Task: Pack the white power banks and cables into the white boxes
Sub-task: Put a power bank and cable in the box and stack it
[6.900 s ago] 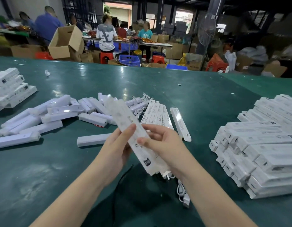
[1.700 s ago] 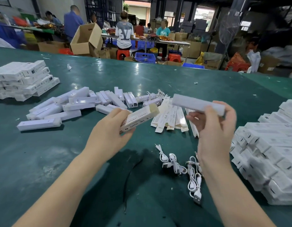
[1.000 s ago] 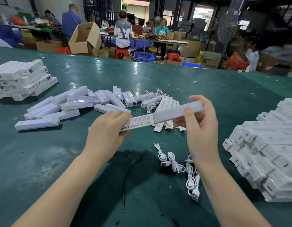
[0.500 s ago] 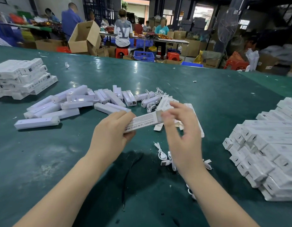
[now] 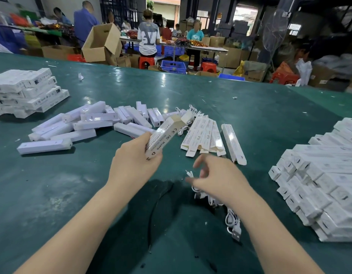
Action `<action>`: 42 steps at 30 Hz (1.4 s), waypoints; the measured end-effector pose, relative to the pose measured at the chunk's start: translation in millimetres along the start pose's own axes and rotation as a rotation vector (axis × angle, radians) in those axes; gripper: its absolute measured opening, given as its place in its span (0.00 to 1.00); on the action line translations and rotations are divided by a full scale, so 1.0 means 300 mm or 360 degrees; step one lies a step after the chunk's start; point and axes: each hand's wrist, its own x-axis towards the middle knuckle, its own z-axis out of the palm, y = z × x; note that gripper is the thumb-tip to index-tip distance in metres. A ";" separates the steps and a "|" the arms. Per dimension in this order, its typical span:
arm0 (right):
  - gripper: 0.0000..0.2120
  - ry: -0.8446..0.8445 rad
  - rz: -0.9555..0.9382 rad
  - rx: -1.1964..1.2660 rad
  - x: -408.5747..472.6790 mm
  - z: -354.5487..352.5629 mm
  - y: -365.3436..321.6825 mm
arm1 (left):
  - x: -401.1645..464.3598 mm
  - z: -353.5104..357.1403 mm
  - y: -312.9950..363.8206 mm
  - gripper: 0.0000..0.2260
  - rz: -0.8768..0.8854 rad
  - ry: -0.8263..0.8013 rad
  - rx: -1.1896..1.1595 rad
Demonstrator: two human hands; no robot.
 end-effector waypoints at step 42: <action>0.26 0.0103 -0.0755 0.0665 -0.012 0.030 -0.054 | 0.006 -0.048 0.067 0.04 -0.0556 -0.0902 -0.1016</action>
